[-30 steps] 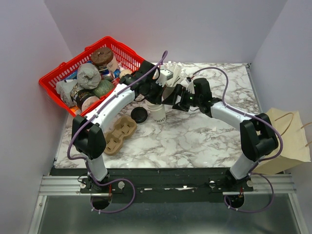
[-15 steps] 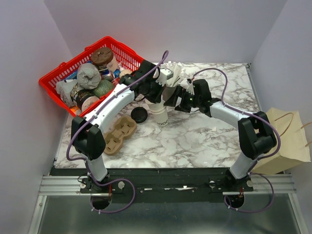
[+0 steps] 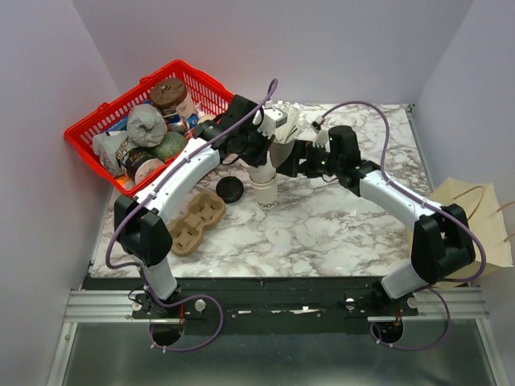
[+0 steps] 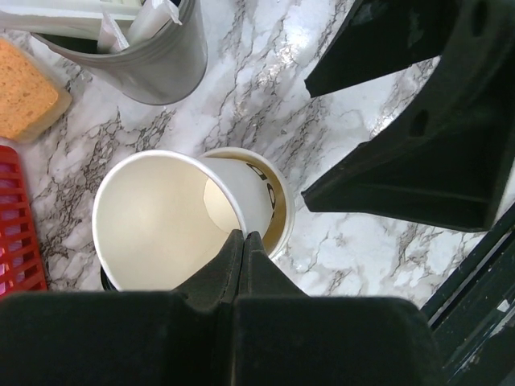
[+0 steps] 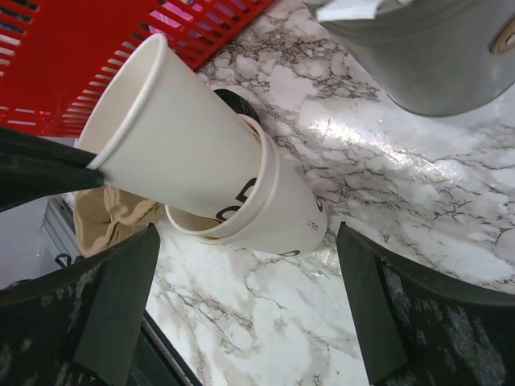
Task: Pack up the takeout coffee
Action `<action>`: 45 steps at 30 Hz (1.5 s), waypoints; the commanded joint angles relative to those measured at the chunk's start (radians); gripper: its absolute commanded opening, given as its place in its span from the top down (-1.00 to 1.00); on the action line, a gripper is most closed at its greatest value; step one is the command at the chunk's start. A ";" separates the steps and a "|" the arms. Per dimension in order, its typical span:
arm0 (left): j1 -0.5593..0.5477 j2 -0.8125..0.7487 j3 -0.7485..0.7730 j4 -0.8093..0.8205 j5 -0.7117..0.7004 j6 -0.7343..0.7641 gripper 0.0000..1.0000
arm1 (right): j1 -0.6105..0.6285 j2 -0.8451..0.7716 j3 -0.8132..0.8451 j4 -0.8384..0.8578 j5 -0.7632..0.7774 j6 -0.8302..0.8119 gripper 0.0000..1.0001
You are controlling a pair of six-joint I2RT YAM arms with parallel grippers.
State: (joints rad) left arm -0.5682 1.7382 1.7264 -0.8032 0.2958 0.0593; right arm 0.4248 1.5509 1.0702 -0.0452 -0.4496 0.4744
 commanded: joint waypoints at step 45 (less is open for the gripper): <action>-0.456 0.277 0.335 -0.107 -0.099 0.326 1.00 | -0.503 -0.400 0.352 -0.498 0.224 -0.324 -1.00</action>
State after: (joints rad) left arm -0.9798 1.9785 2.0491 -0.9463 0.2516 0.3817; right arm -0.0669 1.1790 1.4582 -0.5232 -0.2478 0.1661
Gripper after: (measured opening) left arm 0.009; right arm 0.998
